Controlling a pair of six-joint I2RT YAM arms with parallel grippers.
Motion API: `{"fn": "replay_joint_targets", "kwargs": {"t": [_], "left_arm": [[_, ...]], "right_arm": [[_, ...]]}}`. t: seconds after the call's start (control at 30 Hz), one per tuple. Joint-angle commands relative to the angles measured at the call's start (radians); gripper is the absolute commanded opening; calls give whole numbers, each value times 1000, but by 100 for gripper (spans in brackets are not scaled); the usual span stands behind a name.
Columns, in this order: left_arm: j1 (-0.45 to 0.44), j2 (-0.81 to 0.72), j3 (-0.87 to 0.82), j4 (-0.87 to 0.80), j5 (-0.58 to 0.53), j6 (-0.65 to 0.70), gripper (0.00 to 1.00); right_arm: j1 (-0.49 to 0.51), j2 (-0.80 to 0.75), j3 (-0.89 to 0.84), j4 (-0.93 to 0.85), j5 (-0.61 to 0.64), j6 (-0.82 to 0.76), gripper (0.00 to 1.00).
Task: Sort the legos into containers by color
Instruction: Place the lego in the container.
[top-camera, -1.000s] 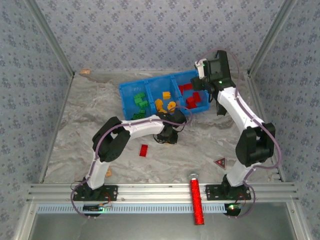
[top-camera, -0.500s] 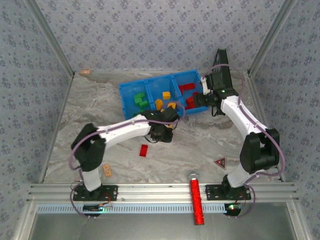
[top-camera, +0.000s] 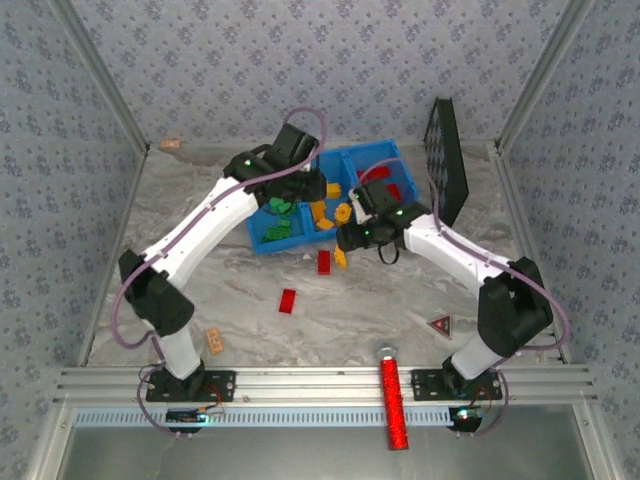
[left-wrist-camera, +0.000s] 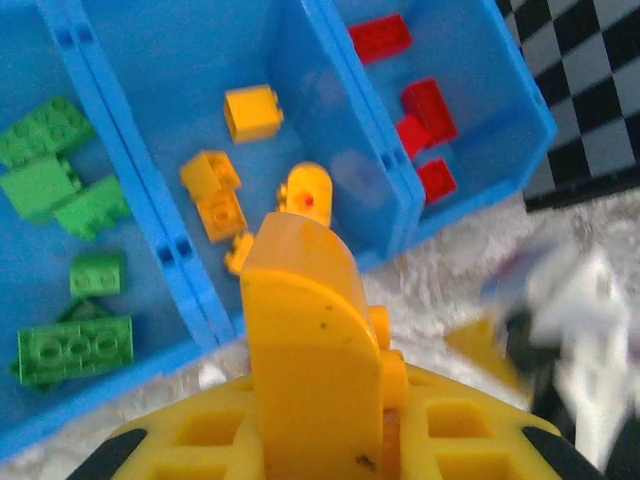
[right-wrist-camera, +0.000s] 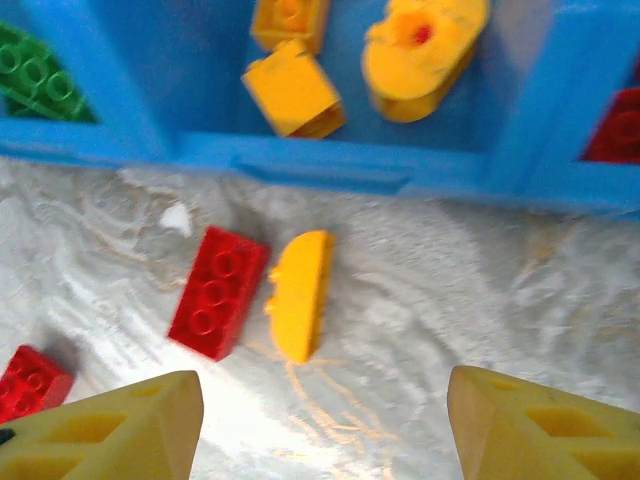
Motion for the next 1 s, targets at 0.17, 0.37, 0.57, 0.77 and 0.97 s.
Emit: {"fn": "replay_joint_targets", "kwargs": {"t": [0.17, 0.37, 0.57, 0.77, 0.97], "left_arm": [[36, 308, 332, -88, 40, 103, 13], [58, 527, 557, -159, 56, 127, 13], [75, 648, 594, -152, 79, 114, 13], [83, 706, 598, -160, 90, 123, 16], [96, 735, 590, -178, 92, 114, 19]], "right_arm": [[208, 11, -62, 43, 158, 320, 65], [378, -6, -131, 98, 312, 629, 66], [484, 85, -58, 91, 336, 737, 67], [539, 153, 17, 69, 337, 791, 70], [569, 194, 30, 55, 307, 841, 72]]}}
